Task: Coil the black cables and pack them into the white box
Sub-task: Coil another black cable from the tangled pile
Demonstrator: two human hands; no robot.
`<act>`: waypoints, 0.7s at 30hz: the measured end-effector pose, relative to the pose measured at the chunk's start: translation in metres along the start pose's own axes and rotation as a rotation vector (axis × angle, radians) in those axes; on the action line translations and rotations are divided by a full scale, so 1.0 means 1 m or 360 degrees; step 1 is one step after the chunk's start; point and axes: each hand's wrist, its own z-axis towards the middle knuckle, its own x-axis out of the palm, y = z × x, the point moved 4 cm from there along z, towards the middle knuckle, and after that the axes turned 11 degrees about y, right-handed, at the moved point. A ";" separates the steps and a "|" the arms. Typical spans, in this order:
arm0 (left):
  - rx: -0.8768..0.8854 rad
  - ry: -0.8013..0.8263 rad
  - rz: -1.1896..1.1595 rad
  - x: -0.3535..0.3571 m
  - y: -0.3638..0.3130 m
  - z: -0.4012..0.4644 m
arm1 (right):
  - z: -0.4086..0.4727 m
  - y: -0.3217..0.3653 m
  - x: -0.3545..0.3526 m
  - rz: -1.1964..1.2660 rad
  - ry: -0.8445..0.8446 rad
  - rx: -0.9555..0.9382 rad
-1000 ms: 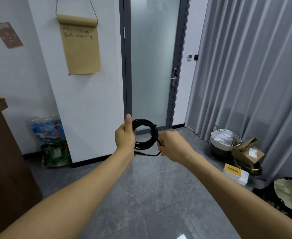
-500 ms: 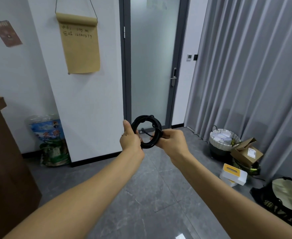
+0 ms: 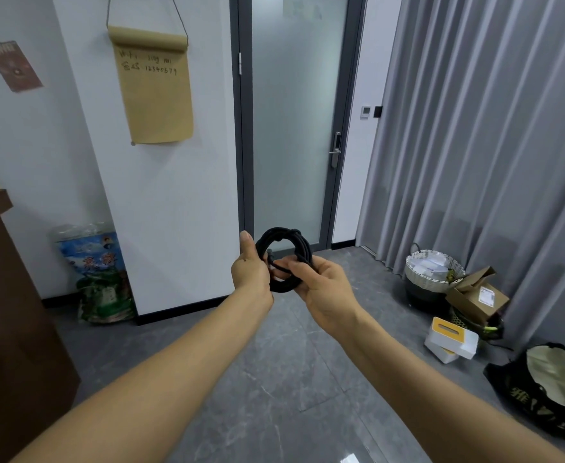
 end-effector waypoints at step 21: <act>0.0363 0.0396 0.0740 -0.002 -0.003 0.011 | 0.011 -0.012 -0.014 0.0180 -0.0107 -0.0078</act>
